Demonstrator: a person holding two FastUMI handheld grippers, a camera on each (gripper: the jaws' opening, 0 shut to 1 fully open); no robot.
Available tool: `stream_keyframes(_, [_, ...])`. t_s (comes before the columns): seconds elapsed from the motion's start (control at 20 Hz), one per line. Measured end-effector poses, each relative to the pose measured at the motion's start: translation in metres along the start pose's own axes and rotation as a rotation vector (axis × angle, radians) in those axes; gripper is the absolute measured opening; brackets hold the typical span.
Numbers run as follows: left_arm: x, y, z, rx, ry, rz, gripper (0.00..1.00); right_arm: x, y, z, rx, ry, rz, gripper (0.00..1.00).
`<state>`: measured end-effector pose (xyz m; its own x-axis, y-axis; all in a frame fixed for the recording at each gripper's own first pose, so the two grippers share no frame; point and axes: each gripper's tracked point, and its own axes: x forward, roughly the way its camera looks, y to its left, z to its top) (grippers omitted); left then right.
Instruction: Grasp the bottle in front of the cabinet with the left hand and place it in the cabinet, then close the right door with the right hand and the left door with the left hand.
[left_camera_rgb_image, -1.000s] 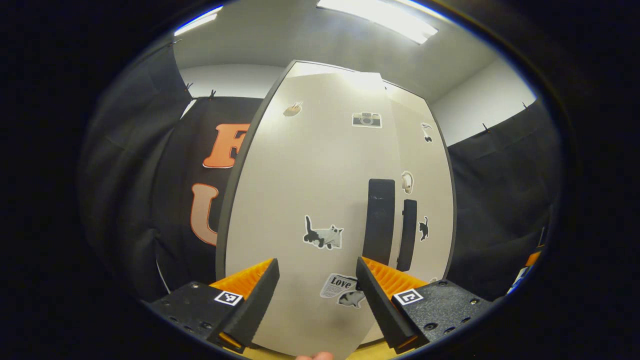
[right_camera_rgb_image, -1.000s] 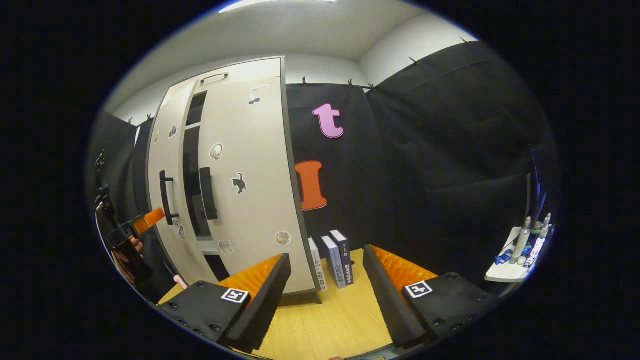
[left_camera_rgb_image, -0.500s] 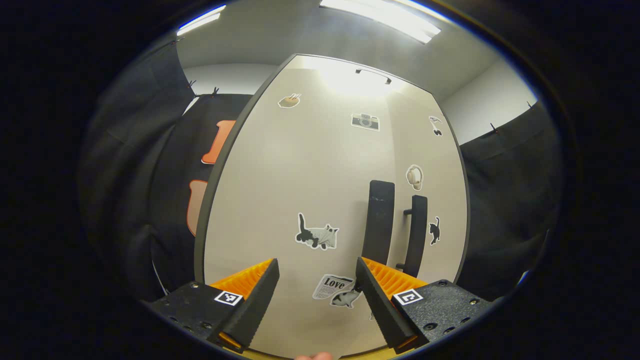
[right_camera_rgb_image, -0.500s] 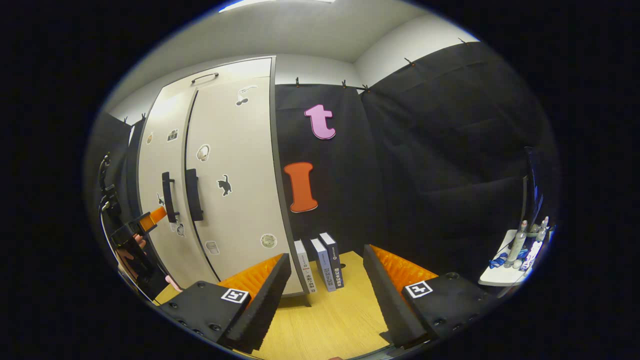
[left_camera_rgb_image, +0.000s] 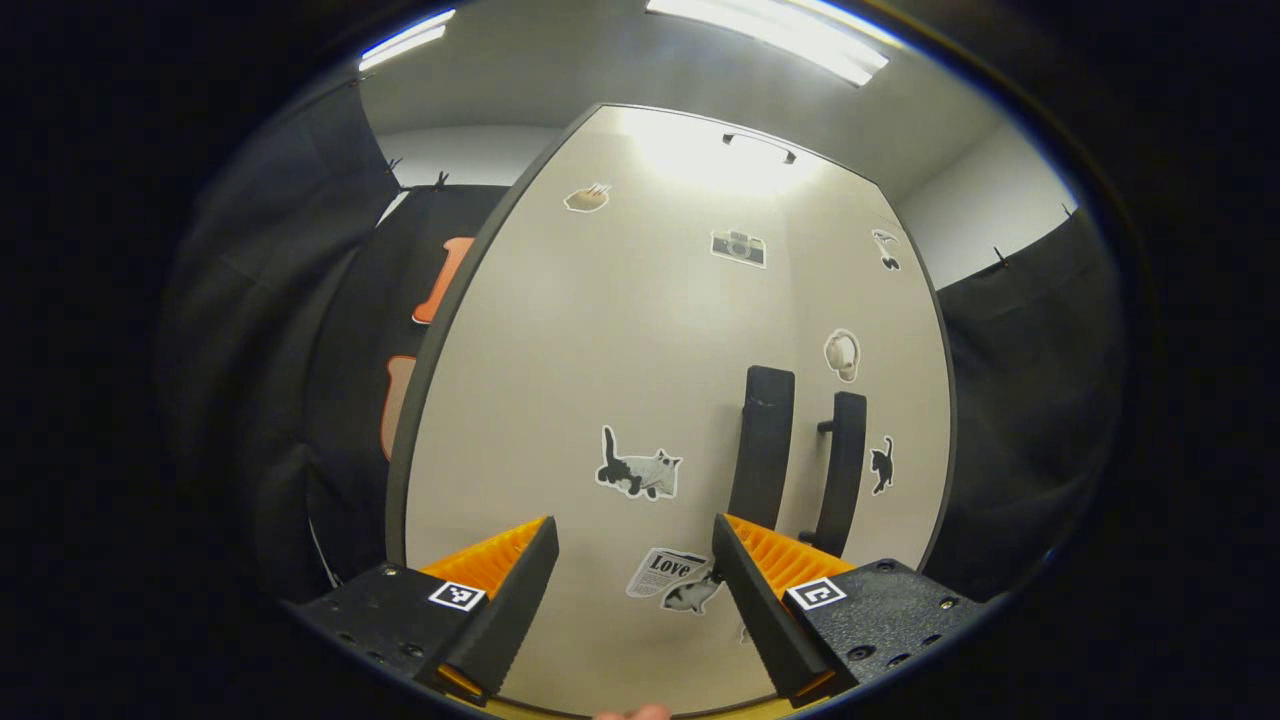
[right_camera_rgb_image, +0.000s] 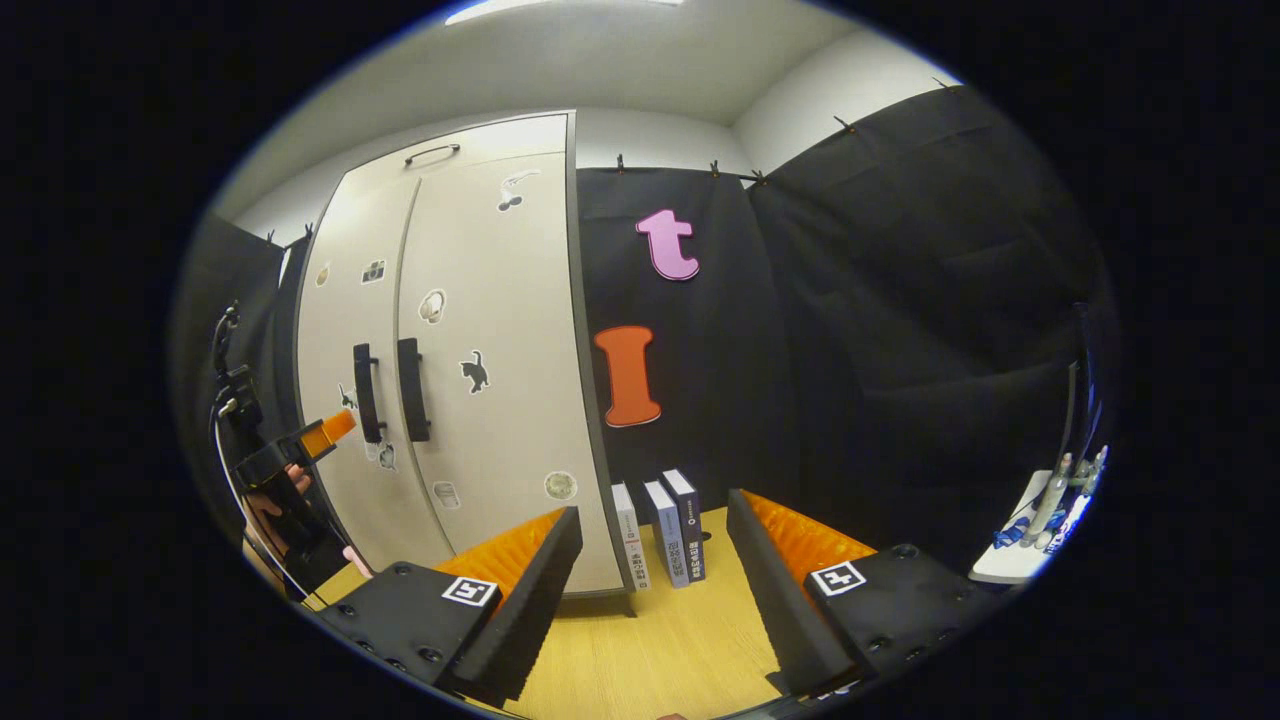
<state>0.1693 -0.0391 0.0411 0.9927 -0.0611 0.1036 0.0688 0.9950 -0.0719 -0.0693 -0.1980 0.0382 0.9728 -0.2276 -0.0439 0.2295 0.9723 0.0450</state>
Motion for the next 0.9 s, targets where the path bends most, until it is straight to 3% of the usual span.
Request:
stream_keyframes(0.25, [-0.047, 0.024, 0.032, 0.011, -0.032, 0.040, 0.94, -0.004, 0.023, 0.000, 0.000, -0.004, 0.059, 0.98])
stream_keyframes(0.9, [-0.196, 0.050, 0.029, 0.042, 0.095, 0.100, 0.94, -0.038, 0.110, -0.015, -0.029, -0.011, 0.255, 0.98])
